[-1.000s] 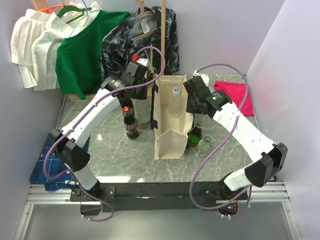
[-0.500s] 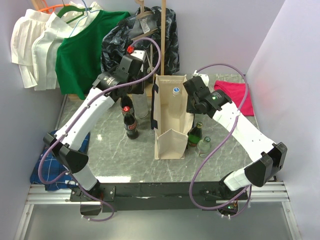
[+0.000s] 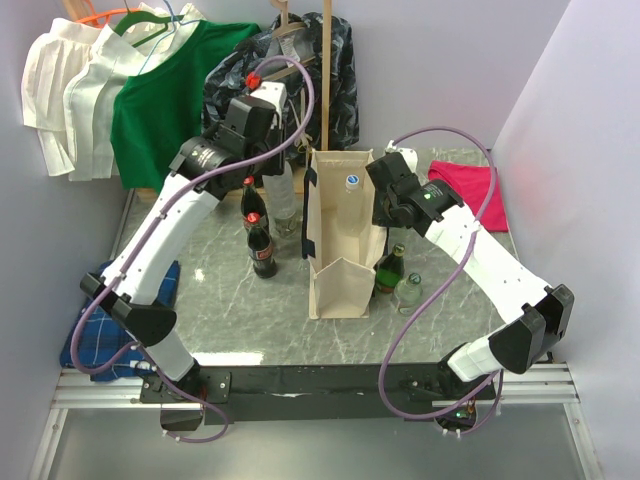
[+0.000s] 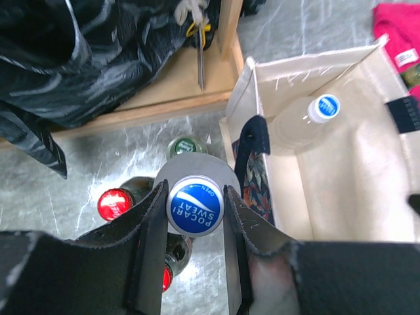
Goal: Place the beverage into the canvas bag
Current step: Pick up the drink from the center of the board, then place the drink in the canvas bag.
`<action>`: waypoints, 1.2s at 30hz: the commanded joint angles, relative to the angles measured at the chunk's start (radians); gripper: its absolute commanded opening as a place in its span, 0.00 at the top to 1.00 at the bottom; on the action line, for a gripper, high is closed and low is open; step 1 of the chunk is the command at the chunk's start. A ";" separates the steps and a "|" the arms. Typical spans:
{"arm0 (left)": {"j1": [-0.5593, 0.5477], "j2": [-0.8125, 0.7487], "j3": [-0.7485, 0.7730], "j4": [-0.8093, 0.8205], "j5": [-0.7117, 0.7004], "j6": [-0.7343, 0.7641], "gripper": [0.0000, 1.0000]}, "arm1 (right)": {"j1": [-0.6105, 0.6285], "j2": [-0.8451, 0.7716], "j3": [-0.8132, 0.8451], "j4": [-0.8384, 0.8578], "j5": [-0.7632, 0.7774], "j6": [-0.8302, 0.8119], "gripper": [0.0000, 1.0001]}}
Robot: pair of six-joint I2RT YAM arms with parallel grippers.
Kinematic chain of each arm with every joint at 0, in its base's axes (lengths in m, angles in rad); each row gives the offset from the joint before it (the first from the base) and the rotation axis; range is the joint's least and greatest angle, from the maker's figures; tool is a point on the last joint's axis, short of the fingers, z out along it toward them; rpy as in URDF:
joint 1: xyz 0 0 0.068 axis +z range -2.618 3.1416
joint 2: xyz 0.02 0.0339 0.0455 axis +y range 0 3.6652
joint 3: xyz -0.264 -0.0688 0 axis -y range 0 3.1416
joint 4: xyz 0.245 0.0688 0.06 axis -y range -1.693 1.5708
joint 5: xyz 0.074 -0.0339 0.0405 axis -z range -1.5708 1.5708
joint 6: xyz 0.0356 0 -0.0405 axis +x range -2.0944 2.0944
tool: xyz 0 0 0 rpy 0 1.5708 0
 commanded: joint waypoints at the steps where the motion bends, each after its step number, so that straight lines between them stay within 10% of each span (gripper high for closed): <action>1: 0.000 -0.066 0.110 0.133 -0.010 0.029 0.99 | 0.006 0.007 -0.017 0.030 0.009 0.012 1.00; 36: -0.003 -0.152 0.149 0.375 0.191 0.070 0.99 | 0.006 -0.005 -0.047 0.065 0.006 0.013 1.00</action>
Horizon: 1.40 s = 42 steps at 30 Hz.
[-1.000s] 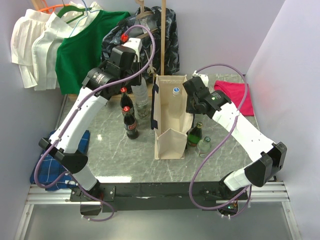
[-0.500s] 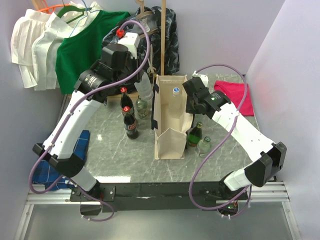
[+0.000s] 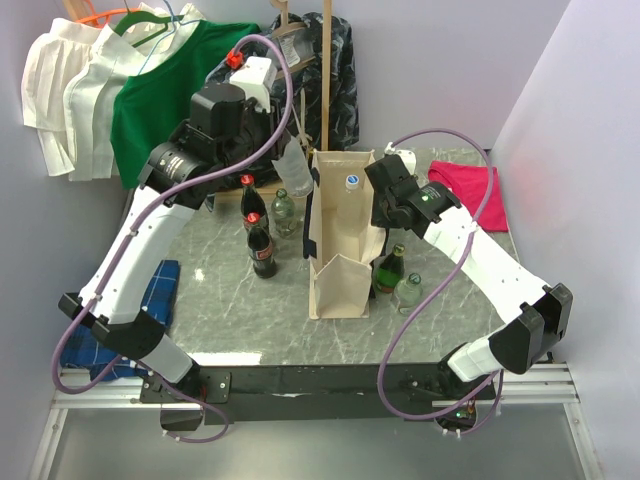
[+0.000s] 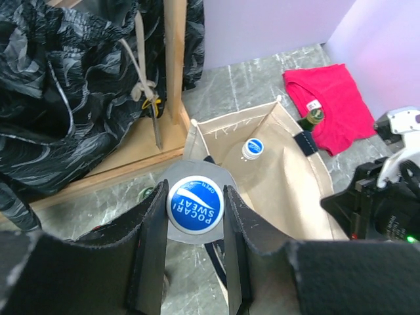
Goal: Place the beverage into the canvas bag
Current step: Place the drink in the canvas bag.
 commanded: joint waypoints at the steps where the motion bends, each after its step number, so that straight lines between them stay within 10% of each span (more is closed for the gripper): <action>1: -0.005 -0.055 0.123 0.230 0.054 0.009 0.99 | 0.006 -0.004 -0.015 0.025 0.008 0.013 1.00; 42: -0.051 0.083 0.071 0.375 0.163 -0.038 0.99 | 0.005 -0.017 -0.015 0.030 0.003 0.009 1.00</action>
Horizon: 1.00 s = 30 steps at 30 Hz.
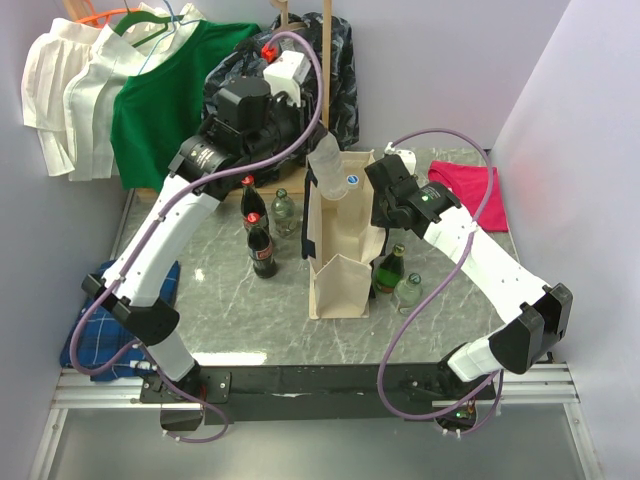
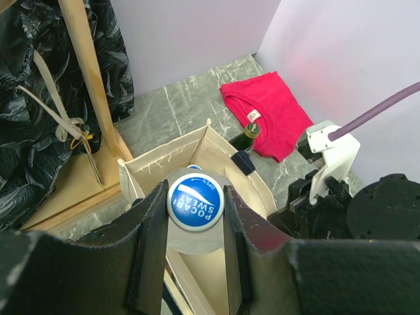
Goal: Place the beverage into the canvas bag
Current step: Place the drink in the canvas bag.
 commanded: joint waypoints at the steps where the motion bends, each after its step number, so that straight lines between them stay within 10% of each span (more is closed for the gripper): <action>1: -0.010 -0.027 0.004 0.240 -0.006 -0.025 0.99 | 0.005 -0.020 -0.013 0.027 0.005 0.012 1.00; 30: -0.022 0.020 -0.165 0.327 -0.216 0.020 0.99 | 0.005 -0.018 0.004 0.018 0.008 0.007 1.00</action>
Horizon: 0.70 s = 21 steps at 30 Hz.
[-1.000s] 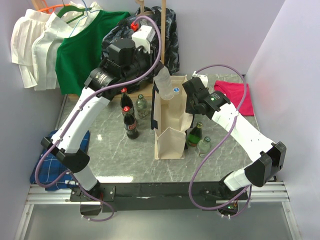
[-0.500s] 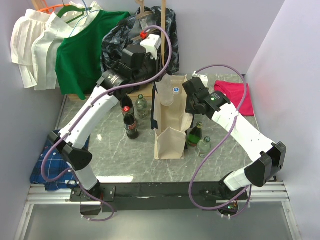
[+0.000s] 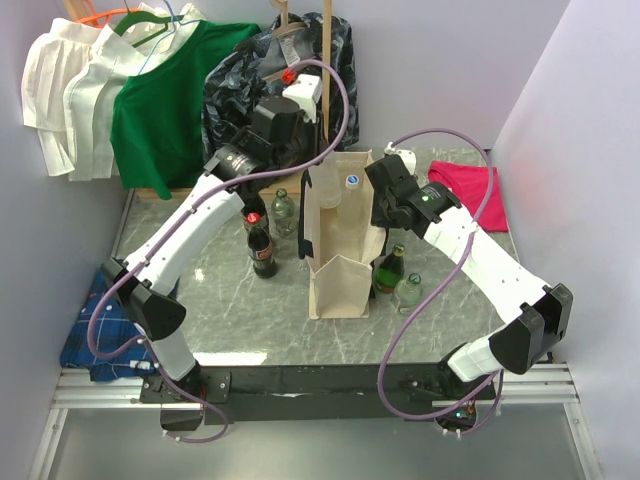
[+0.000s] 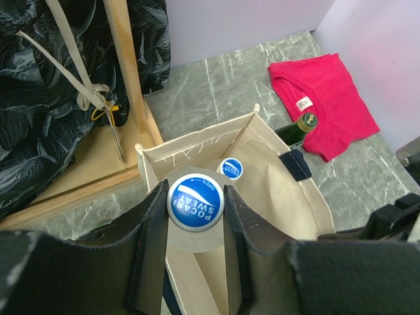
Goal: Place the beverage into the canvas bag
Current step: Place the drink in the canvas bag.
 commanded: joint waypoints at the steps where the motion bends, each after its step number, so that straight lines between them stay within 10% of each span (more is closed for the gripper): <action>1: -0.007 -0.024 0.007 0.214 -0.052 0.032 0.99 | 0.005 -0.015 0.007 0.018 0.007 0.006 1.00; 21: -0.032 0.027 -0.072 0.276 -0.170 0.035 0.99 | 0.005 -0.020 0.013 0.018 0.010 -0.002 1.00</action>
